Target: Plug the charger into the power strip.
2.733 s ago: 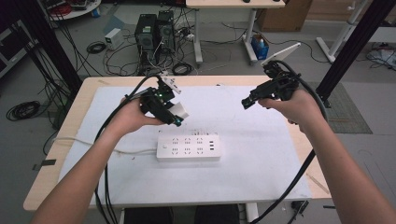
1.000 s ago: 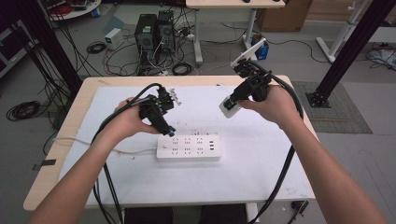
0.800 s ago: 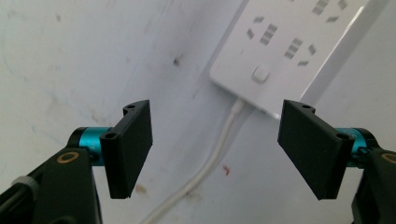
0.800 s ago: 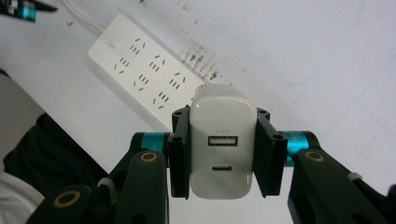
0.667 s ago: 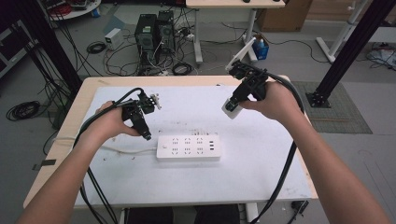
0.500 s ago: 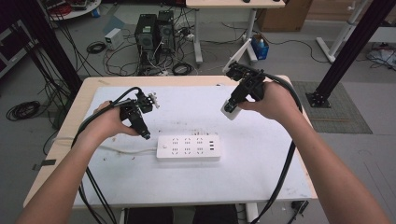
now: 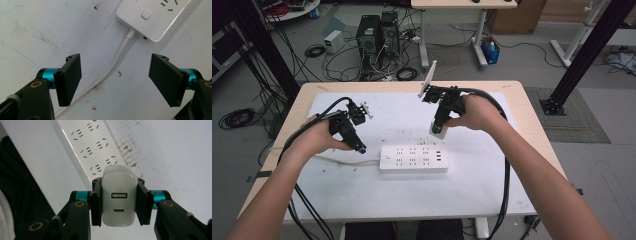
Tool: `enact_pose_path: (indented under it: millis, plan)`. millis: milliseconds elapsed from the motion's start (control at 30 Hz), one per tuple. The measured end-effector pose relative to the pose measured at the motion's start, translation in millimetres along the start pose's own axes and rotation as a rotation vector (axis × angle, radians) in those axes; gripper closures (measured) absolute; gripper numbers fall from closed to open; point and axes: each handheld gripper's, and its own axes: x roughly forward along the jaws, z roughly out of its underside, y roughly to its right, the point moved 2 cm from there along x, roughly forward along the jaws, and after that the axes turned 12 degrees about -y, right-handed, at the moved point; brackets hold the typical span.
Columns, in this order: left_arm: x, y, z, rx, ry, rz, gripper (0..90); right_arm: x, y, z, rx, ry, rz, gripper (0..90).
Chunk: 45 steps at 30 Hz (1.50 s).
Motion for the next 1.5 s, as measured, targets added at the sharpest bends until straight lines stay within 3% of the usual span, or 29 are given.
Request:
enact_pose_path:
  millis: [67,133,167,233,333,400,500,600,733,767,800,1000,1133,1200,1267,1300,1500]
  plan:
    - [0.3,2.0,4.0,-0.001,0.003,-0.001,26.4,9.6,-2.9,-8.5,-0.035,-0.027,0.008,62.8]
    - [0.4,4.1,6.7,-0.006,0.010,-0.003,26.5,21.9,-5.8,-16.8,-0.100,-0.043,0.021,62.8]
    - [0.4,4.1,6.7,-0.006,0.010,-0.003,26.5,21.9,-5.8,-16.8,-0.100,-0.043,0.021,62.8]
    - [-0.1,7.6,10.2,-0.009,0.027,0.001,26.4,39.3,-10.7,-26.5,-0.163,-0.077,0.033,62.8]
    - [0.0,10.0,13.0,-0.010,0.037,0.003,26.4,55.7,-11.4,-33.7,-0.207,-0.121,0.058,62.8]
    - [0.1,11.3,14.9,-0.005,0.034,0.007,25.5,67.2,-10.3,-38.5,-0.244,-0.132,0.058,62.8]
    - [0.6,11.7,17.3,-0.013,0.038,0.007,22.7,71.1,-11.0,-41.1,-0.280,-0.125,0.049,62.8]
    - [1.5,10.8,19.8,-0.020,0.035,0.009,22.7,76.3,-12.1,-45.0,-0.304,-0.123,0.065,62.9]
    - [3.3,10.2,23.1,-0.025,0.034,0.014,22.5,85.5,-12.3,-47.3,-0.335,-0.153,0.052,62.9]
    - [3.9,9.8,23.8,-0.024,0.033,0.015,22.1,86.9,-12.8,-47.8,-0.336,-0.142,0.072,62.9]
    - [4.5,9.3,24.4,-0.024,0.031,0.014,20.8,86.7,-11.8,-48.6,-0.328,-0.145,0.052,62.9]
    - [8.0,8.3,27.5,-0.038,0.027,0.026,20.7,92.0,-13.1,-49.4,-0.394,-0.154,0.071,63.3]
    - [10.1,8.7,28.5,-0.041,0.029,0.035,20.7,92.0,-11.2,-49.2,-0.402,-0.142,0.059,63.6]
    - [11.5,8.7,28.7,-0.036,0.019,0.037,20.7,93.1,-11.3,-49.0,-0.419,-0.140,0.067,63.7]
    - [12.4,9.9,29.1,-0.044,0.022,0.038,20.7,100.7,-15.7,-47.2,-0.443,-0.181,0.104,63.7]
    - [12.4,9.5,29.6,-0.033,0.019,0.038,20.7,100.5,-17.2,-46.7,-0.451,-0.173,0.118,63.8]
    - [14.8,9.5,30.5,-0.046,0.015,0.043,20.7,101.1,-14.7,-44.8,-0.447,-0.152,0.107,63.8]
